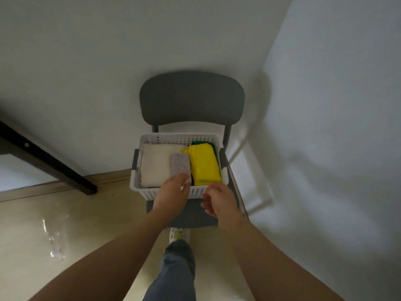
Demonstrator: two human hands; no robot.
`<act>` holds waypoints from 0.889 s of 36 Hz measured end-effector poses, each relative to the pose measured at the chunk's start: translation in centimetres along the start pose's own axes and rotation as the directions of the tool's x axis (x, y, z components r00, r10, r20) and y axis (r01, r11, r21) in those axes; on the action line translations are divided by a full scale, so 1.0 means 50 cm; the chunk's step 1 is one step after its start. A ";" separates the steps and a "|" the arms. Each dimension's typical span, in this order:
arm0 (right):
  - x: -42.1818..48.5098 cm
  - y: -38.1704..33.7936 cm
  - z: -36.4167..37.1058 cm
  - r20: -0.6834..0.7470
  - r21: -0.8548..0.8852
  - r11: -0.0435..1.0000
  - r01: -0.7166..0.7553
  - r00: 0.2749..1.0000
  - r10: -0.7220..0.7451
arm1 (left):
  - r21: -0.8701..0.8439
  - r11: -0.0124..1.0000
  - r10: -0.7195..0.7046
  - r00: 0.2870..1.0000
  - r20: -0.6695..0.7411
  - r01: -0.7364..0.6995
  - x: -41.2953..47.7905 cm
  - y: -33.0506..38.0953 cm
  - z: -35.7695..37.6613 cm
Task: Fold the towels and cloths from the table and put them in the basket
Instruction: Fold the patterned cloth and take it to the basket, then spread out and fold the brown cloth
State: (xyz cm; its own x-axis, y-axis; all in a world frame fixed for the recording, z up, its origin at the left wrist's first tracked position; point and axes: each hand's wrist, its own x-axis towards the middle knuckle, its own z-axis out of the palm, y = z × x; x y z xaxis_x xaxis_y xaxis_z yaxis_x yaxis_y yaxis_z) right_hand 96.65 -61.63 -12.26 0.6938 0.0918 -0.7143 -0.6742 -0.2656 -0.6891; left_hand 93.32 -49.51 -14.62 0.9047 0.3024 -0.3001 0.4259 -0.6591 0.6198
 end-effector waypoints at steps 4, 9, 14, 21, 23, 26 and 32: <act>-0.118 0.077 -0.027 0.034 -0.011 0.998 0.060 0.998 -0.059 | -0.178 0.978 -0.126 0.990 -0.068 0.112 -0.157 0.013 0.012; -0.265 0.170 -0.040 0.093 -0.043 0.995 0.085 0.992 -0.081 | -0.382 0.891 -0.277 0.960 -0.028 0.246 -0.343 0.002 0.022; -0.382 0.257 -0.034 0.114 -0.025 0.991 0.129 0.986 -0.125 | -0.515 0.818 -0.305 0.952 -0.011 0.256 -0.499 -0.013 0.008; -0.537 0.385 0.016 0.083 0.023 0.985 0.171 0.981 -0.173 | -0.550 0.814 -0.249 0.967 -0.045 0.184 -0.690 -0.082 -0.022; -0.591 0.434 0.049 0.089 0.025 0.984 0.178 0.980 -0.180 | -0.549 0.819 -0.240 0.968 -0.069 0.164 -0.758 -0.121 -0.035; -0.673 0.517 0.110 0.108 0.051 0.986 0.158 0.981 -0.163 | -0.546 0.825 -0.233 0.968 -0.093 0.146 -0.870 -0.191 -0.051; -0.861 0.684 0.214 0.187 0.051 0.995 0.084 0.978 -0.092 | -0.495 0.844 -0.278 0.958 -0.074 0.206 -1.097 -0.335 -0.070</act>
State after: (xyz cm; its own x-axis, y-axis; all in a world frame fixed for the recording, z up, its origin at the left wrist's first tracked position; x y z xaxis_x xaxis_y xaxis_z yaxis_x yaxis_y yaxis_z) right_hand 41.01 -64.40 -6.37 0.6935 0.2938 -0.6578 -0.6255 -0.2076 -0.7521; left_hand 36.60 -52.66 -6.00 0.7490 0.5239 -0.4056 0.5514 -0.1535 0.8200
